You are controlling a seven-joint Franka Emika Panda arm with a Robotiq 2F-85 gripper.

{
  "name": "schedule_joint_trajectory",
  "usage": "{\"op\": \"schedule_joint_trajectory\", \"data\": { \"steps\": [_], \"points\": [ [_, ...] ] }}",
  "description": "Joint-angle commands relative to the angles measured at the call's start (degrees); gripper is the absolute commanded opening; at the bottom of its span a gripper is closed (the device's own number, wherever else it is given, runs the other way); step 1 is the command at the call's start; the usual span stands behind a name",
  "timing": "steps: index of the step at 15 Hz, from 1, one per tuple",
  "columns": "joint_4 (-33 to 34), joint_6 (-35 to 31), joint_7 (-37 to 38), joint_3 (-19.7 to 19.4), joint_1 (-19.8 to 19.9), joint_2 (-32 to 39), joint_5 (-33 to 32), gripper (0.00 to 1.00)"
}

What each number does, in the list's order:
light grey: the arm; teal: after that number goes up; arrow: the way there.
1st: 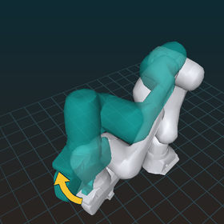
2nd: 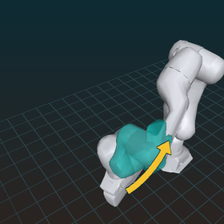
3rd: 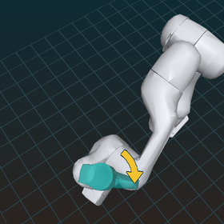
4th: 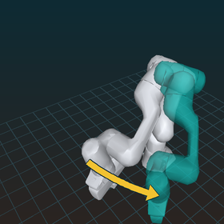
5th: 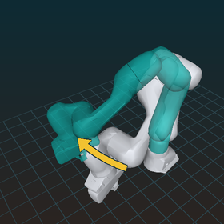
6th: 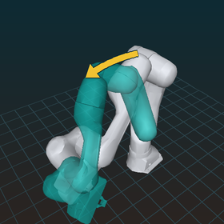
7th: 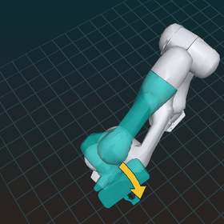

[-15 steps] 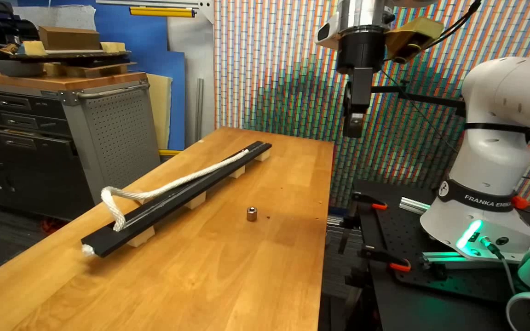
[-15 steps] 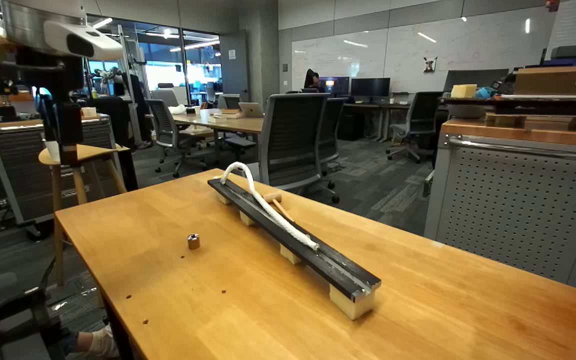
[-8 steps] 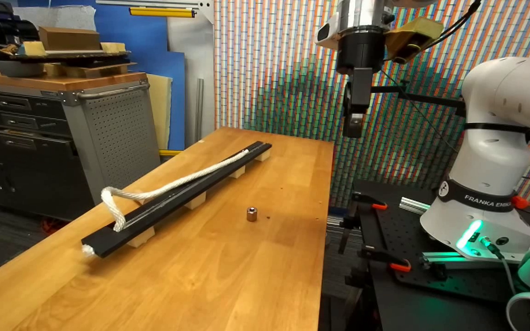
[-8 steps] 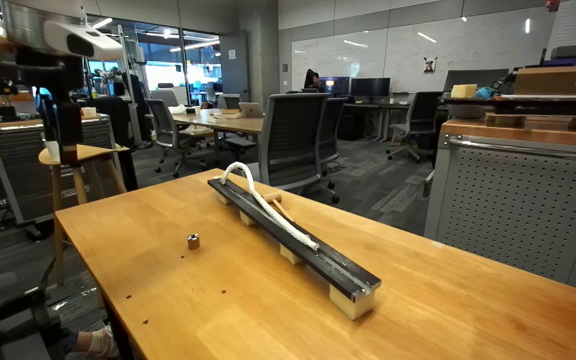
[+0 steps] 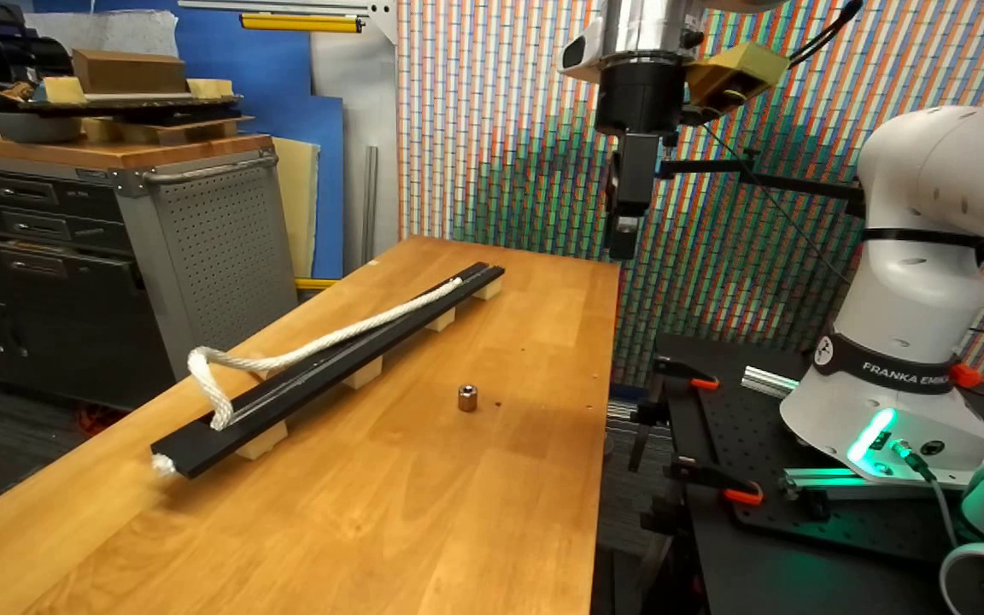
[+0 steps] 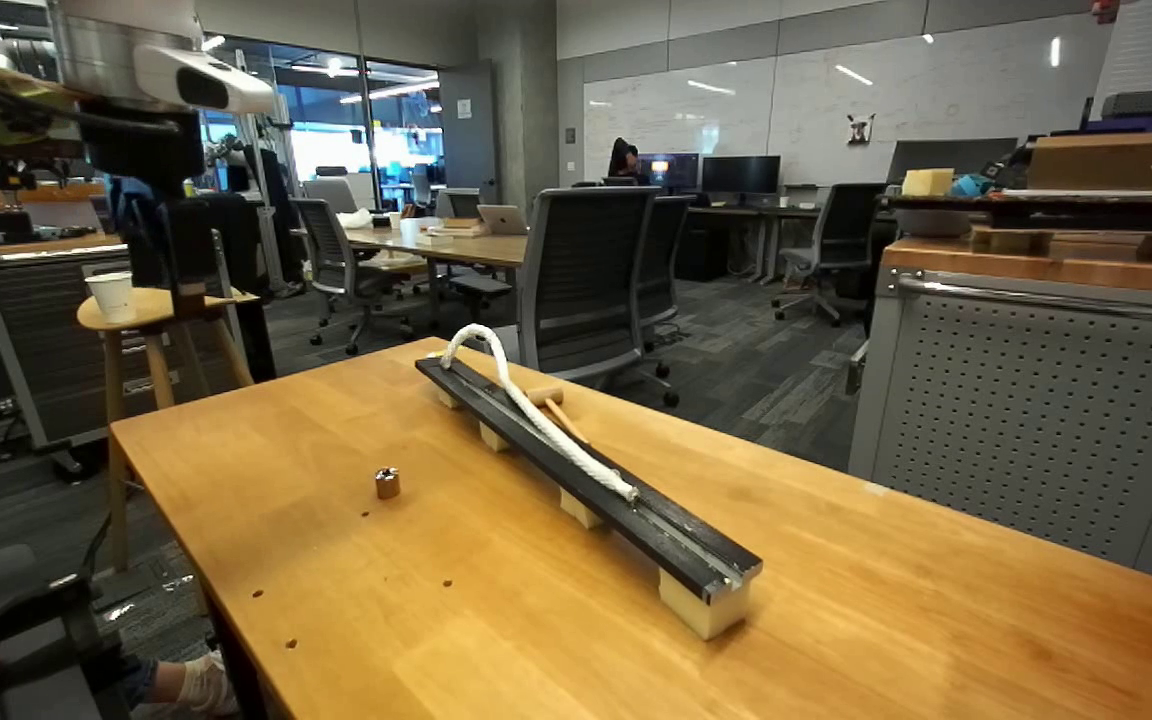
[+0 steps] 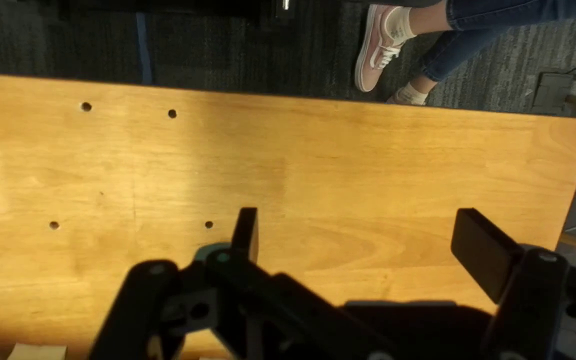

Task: Straighten the white rope on the black object.

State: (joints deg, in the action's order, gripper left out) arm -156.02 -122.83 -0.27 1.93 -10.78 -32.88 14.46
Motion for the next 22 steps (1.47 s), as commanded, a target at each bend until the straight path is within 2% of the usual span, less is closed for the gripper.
{"op": "schedule_joint_trajectory", "data": {
  "steps": [1,6,14,22],
  "points": [
    [6.76,-3.95,-1.23,1.7,2.34,9.42,-5.11,1.0],
    [15.97,-9.83,-0.04,1.3,5.3,21.83,-12.92,1.0],
    [31.57,-10.41,0.11,-0.16,8.39,38.68,-22.02,1.0],
    [49.75,-6.32,-1.56,-0.96,8.82,51.65,-21.51,1.0]
  ]
}}
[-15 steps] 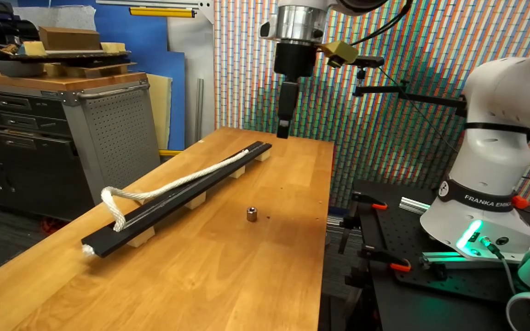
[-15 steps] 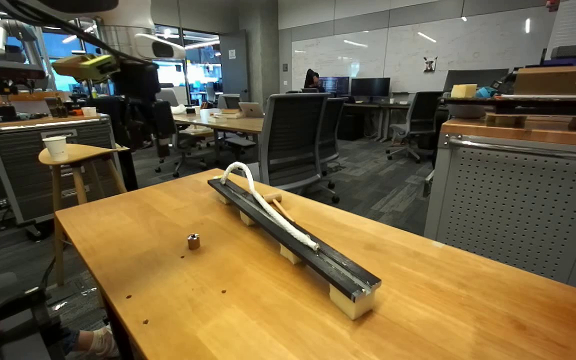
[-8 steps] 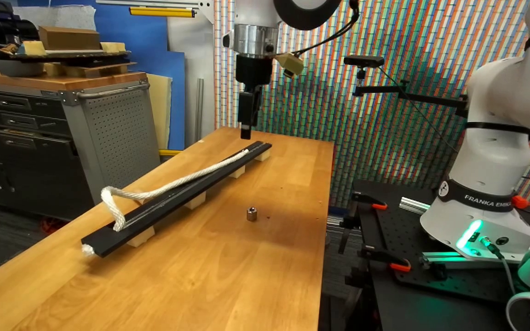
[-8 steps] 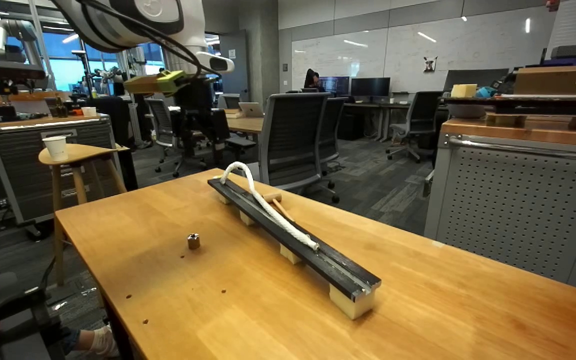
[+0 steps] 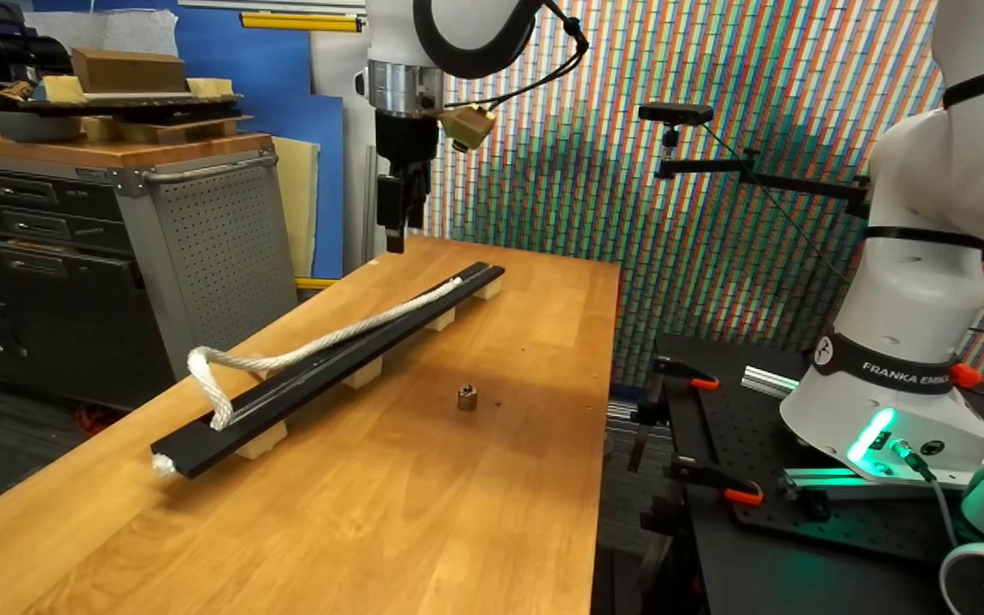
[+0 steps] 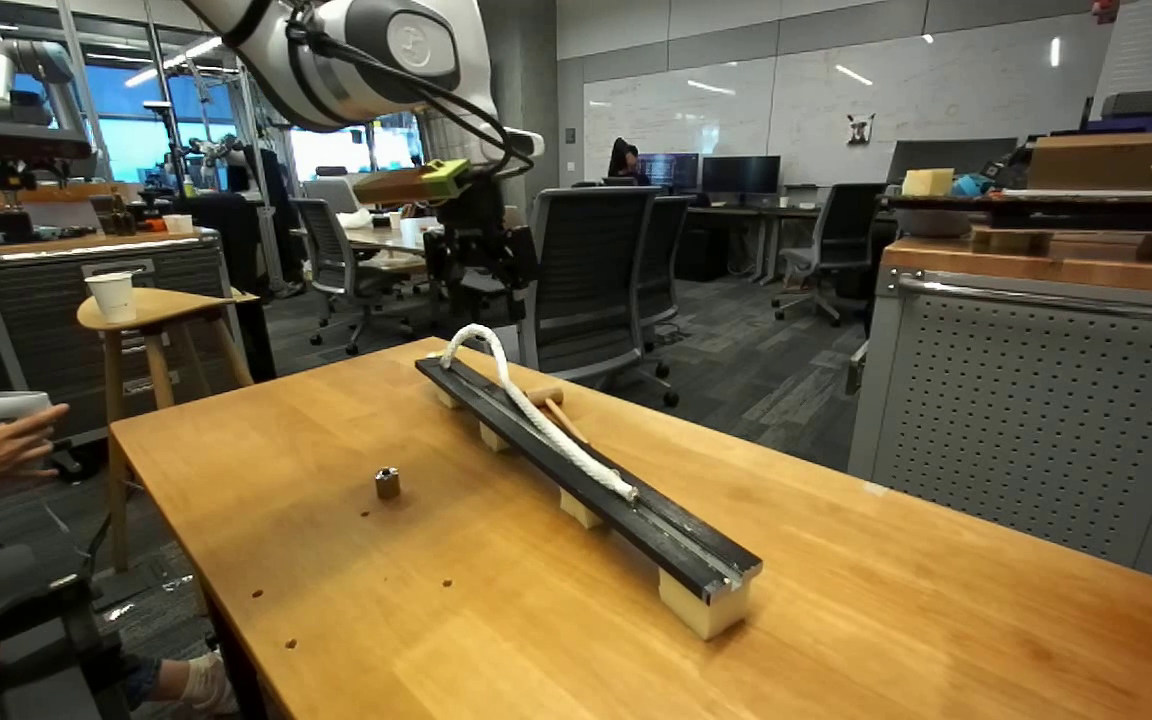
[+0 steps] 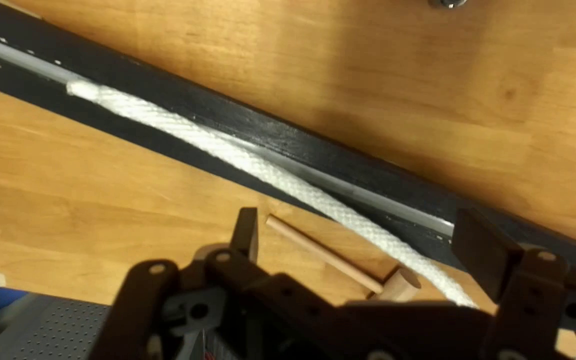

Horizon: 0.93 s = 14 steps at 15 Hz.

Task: Straighten the white rope on the black object.

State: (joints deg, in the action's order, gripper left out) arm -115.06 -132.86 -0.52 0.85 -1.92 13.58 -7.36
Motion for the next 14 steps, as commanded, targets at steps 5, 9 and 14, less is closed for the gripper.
{"op": "schedule_joint_trajectory", "data": {
  "steps": [5,9,14],
  "points": [
    [5.12,1.6,-0.12,-0.01,-0.16,3.83,0.08,1.0],
    [5.06,1.6,-0.11,-0.01,-0.16,3.83,0.08,1.0],
    [7.64,5.96,-7.6,-0.58,0.81,6.38,-3.38,1.0]
  ]
}}
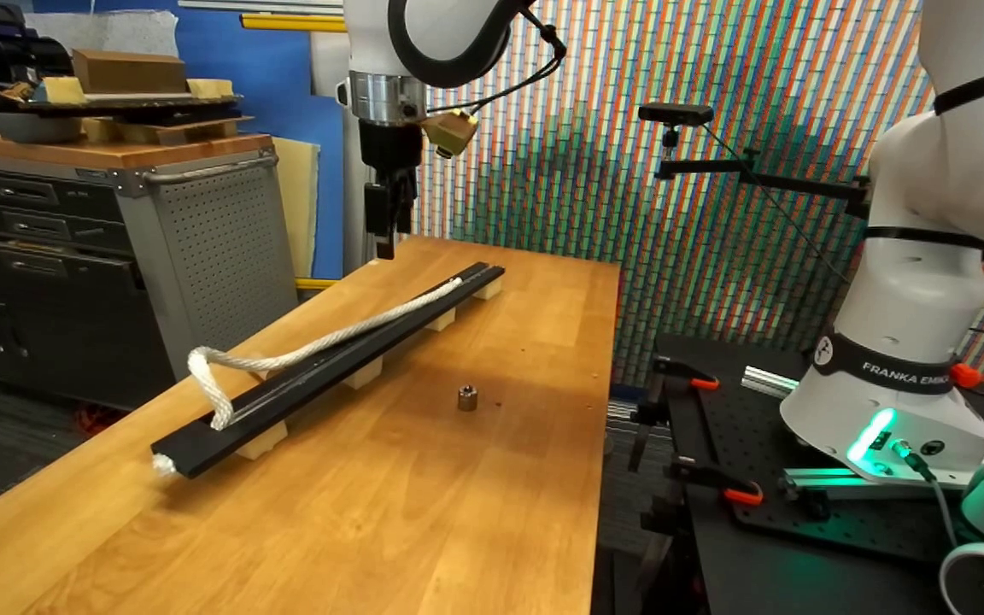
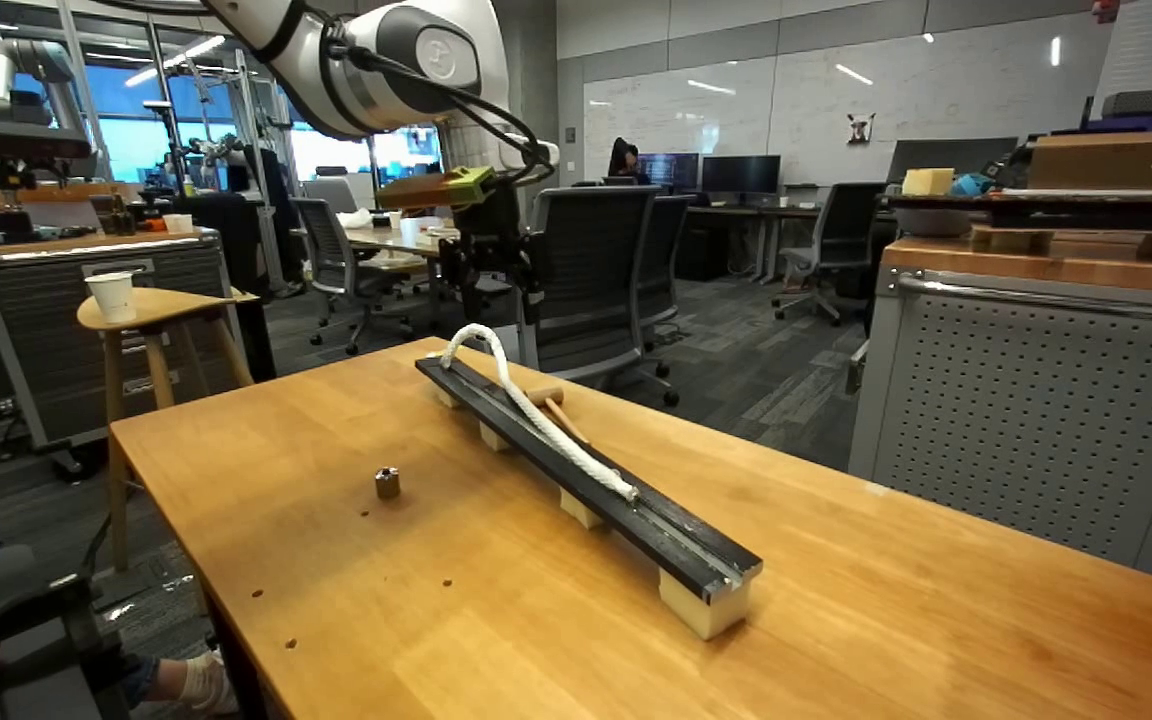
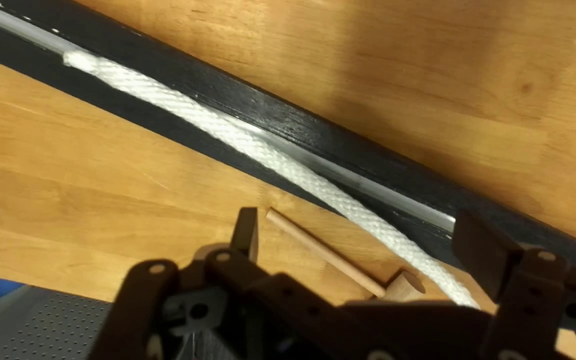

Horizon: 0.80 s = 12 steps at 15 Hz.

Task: Straighten the white rope on the black object.

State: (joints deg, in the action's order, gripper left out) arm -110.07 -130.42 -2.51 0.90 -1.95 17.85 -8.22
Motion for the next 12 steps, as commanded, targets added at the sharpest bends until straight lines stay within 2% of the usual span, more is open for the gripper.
{"op": "schedule_joint_trajectory", "data": {
  "steps": [1,9,12],
  "points": [
    [3.51,4.56,-7.66,-0.85,1.39,2.88,-2.8,1.0],
    [11.79,9.84,-26.99,-1.23,8.08,10.81,-2.28,1.0],
    [13.49,11.93,-32.04,-0.91,9.71,12.95,-2.31,1.0]
  ]
}}
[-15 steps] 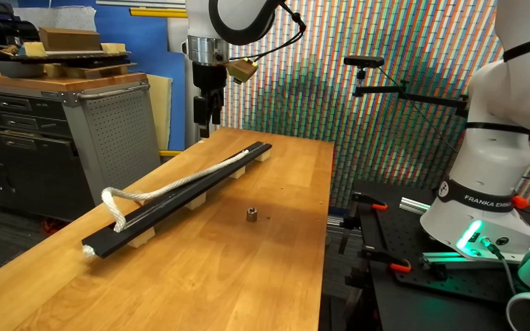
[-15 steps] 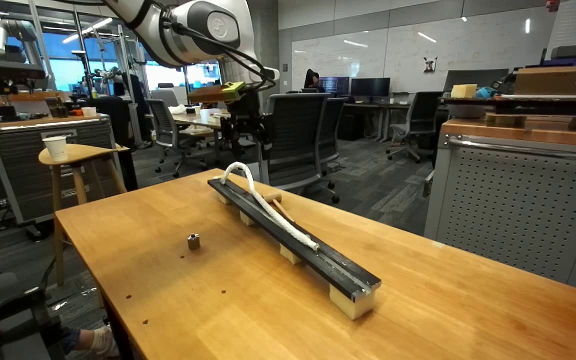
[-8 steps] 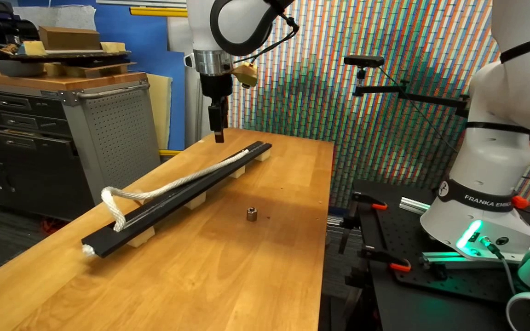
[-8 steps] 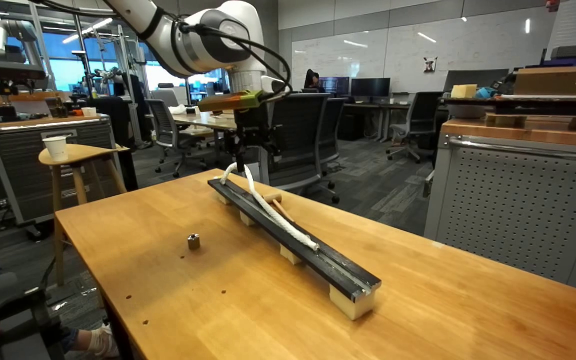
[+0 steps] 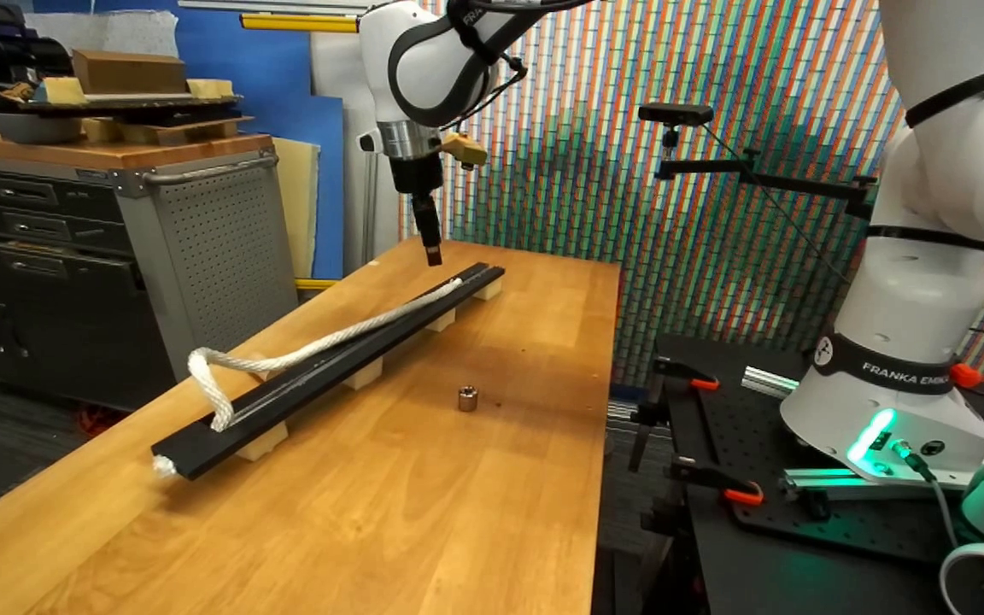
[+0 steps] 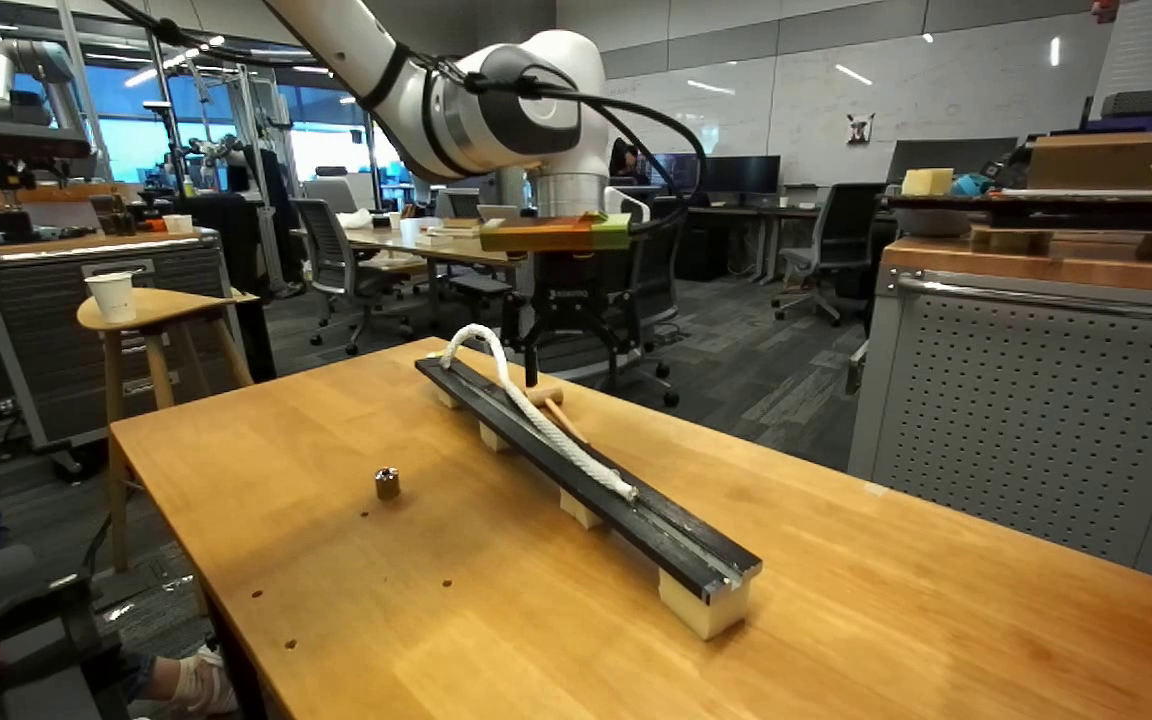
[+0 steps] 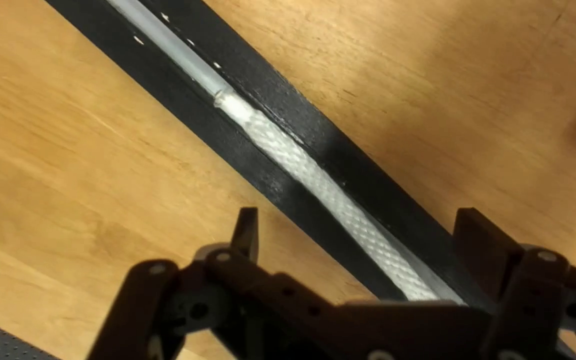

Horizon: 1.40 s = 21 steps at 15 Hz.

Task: Straighten the white rope on the black object.

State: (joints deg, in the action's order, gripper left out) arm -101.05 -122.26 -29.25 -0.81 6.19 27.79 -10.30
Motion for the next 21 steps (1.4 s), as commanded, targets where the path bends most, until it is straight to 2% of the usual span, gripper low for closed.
{"op": "schedule_joint_trajectory", "data": {
  "steps": [1,5,14,21],
  "points": [
    [4.98,4.17,-6.42,0.8,1.88,3.74,-0.37,1.0],
    [6.06,4.09,-9.66,0.54,2.44,5.84,-0.58,1.0],
    [5.21,1.22,-9.71,0.19,2.74,7.77,-0.85,1.0],
    [5.98,1.65,-9.46,0.32,2.76,10.28,-0.67,1.0]
  ]
}}
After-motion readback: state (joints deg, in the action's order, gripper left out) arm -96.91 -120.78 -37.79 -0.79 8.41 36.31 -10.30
